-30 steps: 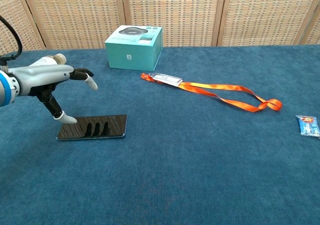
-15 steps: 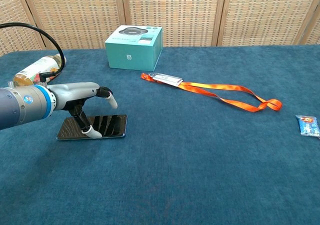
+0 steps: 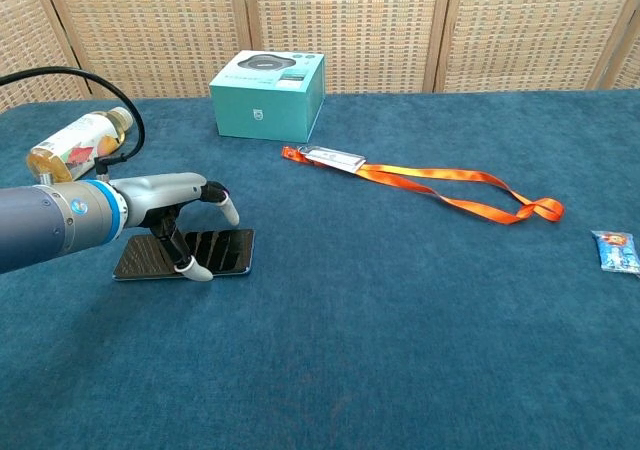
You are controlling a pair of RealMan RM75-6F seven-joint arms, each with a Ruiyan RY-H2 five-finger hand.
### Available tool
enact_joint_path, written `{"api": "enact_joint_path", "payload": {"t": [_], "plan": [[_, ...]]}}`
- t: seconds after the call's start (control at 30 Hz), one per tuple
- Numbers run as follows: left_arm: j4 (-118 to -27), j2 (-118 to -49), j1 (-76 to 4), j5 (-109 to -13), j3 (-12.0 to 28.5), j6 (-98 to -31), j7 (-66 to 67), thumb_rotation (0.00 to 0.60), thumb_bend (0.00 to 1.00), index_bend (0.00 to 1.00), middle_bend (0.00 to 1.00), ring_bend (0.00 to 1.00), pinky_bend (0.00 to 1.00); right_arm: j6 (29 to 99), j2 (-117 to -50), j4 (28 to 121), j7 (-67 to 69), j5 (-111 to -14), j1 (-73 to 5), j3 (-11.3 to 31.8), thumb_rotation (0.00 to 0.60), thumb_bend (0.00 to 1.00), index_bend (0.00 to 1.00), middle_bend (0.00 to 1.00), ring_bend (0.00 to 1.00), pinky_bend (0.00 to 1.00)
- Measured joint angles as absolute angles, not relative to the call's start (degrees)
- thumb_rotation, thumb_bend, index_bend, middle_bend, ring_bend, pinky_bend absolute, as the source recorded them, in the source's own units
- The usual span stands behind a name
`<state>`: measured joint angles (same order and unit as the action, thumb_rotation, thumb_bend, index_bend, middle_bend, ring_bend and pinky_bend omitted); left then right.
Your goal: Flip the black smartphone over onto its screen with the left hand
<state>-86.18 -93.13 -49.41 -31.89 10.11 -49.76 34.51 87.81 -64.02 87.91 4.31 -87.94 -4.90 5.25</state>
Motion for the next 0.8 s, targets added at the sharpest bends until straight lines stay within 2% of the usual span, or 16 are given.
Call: {"api": "enact_joint_path", "payload": {"t": [0.3, 0.53, 0.8], "plan": [[-84.2, -94.2, -49.5, -32.4, 9.3, -49.4, 32.4, 0.6, 0.17, 0.3, 0.0, 0.0, 0.0, 87.7, -64.0, 87.8, 4.3, -87.8, -4.9, 5.2, 0.6, 0.0, 0.0, 0.0, 0.0, 0.0], [-82.1, -95.4, -49.2, -33.4, 8.8, -48.9, 30.2, 0.6, 0.21, 0.57, 0.0, 0.0, 0.0, 87.6, -64.0, 87.8, 4.5, -87.7, -5.0, 5.3, 0.6, 0.0, 0.0, 0.0, 0.0, 0.0], [-81.9, -95.7, -48.5, -35.2, 9.2, -49.7, 27.5, 0.6, 0.22, 0.6, 0.0, 0.0, 0.0, 87.5, -63.9, 87.8, 4.8, -87.7, -5.0, 5.3, 0.6, 0.0, 0.0, 0.0, 0.0, 0.0]]}}
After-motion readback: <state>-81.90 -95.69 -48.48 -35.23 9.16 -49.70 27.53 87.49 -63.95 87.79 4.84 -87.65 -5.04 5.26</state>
